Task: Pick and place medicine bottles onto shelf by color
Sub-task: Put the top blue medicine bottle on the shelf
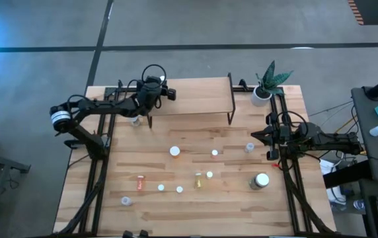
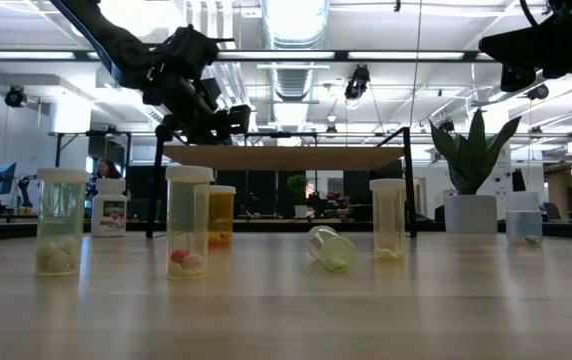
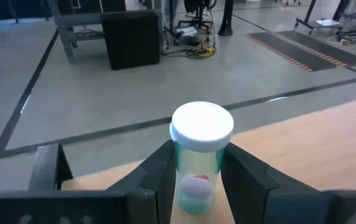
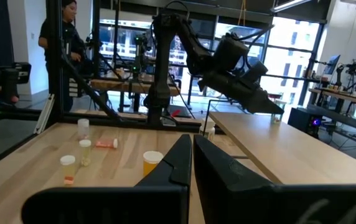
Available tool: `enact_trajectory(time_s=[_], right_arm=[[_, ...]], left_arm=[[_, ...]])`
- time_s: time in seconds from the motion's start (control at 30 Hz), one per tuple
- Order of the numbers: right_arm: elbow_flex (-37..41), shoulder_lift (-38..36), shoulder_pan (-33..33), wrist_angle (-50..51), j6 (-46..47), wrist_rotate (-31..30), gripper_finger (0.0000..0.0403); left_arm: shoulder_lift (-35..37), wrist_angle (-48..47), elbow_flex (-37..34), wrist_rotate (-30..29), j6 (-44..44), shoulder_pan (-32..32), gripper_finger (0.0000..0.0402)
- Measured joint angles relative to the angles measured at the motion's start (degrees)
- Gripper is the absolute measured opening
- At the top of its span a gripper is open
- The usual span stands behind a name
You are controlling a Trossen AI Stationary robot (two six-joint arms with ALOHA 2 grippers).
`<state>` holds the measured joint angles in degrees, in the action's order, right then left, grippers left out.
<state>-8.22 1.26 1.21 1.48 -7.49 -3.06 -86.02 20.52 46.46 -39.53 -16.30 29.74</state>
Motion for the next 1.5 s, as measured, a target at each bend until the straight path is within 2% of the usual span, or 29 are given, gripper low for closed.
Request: enact_trajectory(time_s=[0.37, 0.67, 1.5], right_arm=[[0.0, 0.0, 0.0, 0.0, 0.0, 0.0, 0.0009], [0.0, 0.0, 0.0, 0.0, 0.0, 0.0, 0.0009], [0.0, 0.0, 0.0, 0.0, 0.0, 0.0, 0.0009]], left_arm=[[0.0, 0.0, -0.3, -0.1, 0.1, 0.0, 0.0100], [2.3, -2.4, -0.6, -1.1, 0.6, 0.0, 0.0118], [4.5, -3.6, -1.1, -1.1, 0.1, -0.2, 0.0119]])
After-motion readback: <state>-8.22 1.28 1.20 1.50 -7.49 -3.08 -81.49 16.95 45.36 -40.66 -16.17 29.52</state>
